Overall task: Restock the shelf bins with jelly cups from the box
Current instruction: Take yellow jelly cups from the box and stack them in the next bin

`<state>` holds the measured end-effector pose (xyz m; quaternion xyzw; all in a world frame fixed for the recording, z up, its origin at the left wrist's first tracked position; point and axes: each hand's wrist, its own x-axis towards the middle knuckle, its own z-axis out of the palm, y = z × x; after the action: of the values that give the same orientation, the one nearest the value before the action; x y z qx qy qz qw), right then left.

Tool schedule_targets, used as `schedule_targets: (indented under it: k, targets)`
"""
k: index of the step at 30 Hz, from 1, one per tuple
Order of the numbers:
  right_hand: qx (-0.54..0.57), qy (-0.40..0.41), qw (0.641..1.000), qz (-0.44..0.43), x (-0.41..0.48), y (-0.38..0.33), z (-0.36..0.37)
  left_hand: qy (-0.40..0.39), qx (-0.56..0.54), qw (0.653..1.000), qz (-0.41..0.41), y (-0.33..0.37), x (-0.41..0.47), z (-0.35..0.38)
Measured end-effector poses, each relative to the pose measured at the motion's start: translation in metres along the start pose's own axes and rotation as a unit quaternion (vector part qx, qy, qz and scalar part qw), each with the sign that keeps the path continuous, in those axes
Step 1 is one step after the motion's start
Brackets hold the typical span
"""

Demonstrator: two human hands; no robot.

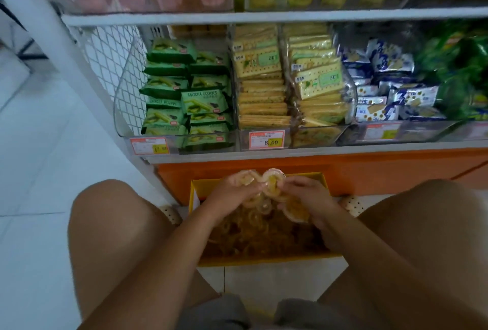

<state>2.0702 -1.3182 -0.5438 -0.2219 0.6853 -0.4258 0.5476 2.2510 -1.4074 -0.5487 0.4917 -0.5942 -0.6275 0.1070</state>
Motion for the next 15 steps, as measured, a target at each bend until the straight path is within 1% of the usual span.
schedule_targets:
  k: [3, 5, 7, 9, 11, 15]
  targets:
    - [0.011, 0.022, 0.998, -0.059, -0.032, -0.053, -0.006, -0.006, 0.049, 0.996, 0.077, 0.054, -0.014, -0.013]
    - [0.007, 0.046, 0.991, -0.122, -0.056, -0.092, -0.01, -0.002, 0.084, 0.988, 0.131, 0.098, -0.031, -0.02]
    - [-0.033, 0.085, 0.976, -0.197, -0.077, -0.132, -0.014, 0.017, 0.115, 0.975, 0.19, 0.142, -0.049, -0.028]
    - [-0.078, 0.123, 0.949, -0.279, -0.099, -0.171, -0.016, 0.045, 0.133, 0.96, 0.244, 0.181, -0.068, -0.036]
    - [-0.116, 0.152, 0.915, -0.355, -0.122, -0.206, -0.017, 0.075, 0.143, 0.943, 0.292, 0.215, -0.085, -0.045]
    - [-0.205, 0.175, 0.836, -0.478, -0.164, -0.271, -0.019, 0.129, 0.154, 0.912, 0.356, 0.269, -0.107, -0.062]
